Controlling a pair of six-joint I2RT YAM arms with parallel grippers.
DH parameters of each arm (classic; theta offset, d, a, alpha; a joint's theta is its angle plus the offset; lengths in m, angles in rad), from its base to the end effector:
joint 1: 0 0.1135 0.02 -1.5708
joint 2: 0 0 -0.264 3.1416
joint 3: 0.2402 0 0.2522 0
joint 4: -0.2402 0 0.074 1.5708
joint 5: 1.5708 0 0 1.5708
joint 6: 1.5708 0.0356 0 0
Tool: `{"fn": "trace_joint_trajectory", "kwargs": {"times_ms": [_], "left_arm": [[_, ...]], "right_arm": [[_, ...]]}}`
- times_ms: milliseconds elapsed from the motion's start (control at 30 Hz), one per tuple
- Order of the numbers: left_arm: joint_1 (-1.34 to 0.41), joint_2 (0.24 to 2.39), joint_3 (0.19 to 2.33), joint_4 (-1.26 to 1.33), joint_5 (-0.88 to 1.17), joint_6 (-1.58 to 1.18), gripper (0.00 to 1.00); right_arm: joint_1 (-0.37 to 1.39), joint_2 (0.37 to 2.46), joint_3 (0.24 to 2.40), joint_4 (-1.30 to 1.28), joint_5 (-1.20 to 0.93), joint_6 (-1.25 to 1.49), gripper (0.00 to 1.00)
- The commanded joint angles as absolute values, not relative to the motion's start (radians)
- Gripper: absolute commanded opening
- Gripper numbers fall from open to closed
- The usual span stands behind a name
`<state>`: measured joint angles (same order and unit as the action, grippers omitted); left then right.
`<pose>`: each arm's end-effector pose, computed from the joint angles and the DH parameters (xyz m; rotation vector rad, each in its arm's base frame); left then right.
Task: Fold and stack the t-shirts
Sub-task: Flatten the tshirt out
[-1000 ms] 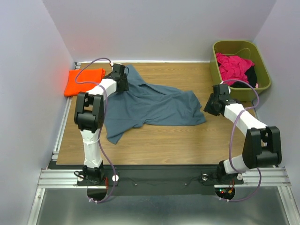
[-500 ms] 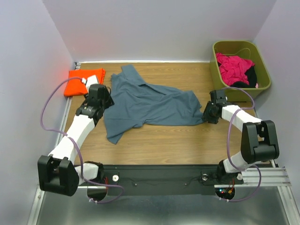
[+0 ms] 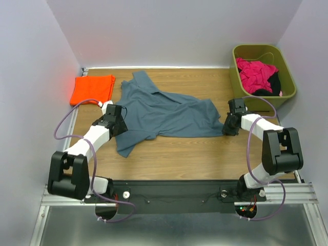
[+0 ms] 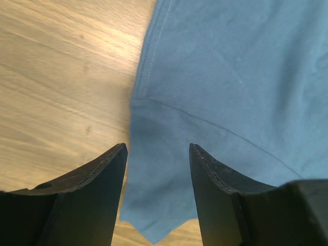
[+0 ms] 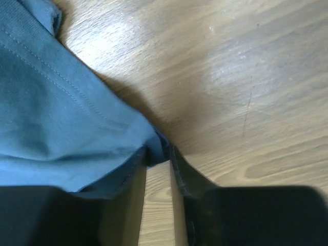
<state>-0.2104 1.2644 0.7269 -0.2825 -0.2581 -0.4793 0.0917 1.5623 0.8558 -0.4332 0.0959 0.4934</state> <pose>0.2517 -0.0445 0.2121 -0.4346 2.3157 -0.0261 0.2879 0.0230 0.1647 0.5668 2.6414 0.0464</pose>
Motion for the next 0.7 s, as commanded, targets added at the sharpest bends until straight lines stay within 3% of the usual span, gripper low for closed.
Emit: {"fn": "trace_joint_trajectory", "kwargs": {"times_ms": [0, 33, 67, 133, 400, 667], "left_arm": [[-0.221, 1.339, 0.788, -0.220, -0.235, -0.460, 0.60], [-0.222, 1.357, 0.792, -0.210, -0.226, -0.457, 0.59], [-0.224, 1.397, 0.798, -0.203, -0.222, -0.457, 0.57], [-0.224, 1.445, 0.821, -0.181, -0.215, -0.448, 0.54], [-0.224, 1.715, 0.974, -0.150, -0.173, -0.426, 0.44], [-0.222, 1.896, 1.212, -0.190, -0.170, -0.385, 0.44]], "right_arm": [[0.087, 1.600, 0.865, -0.411, 0.086, 0.489, 0.25], [0.086, 1.600, 0.867, -0.413, 0.093, 0.489, 0.21], [0.086, 1.597, 0.870, -0.411, 0.112, 0.489, 0.10], [0.087, 1.594, 0.880, -0.413, 0.152, 0.489, 0.01], [0.066, 1.598, 0.948, -0.416, 0.236, 0.500, 0.01], [0.052, 1.623, 1.009, -0.417, 0.233, 0.509, 0.01]]}}
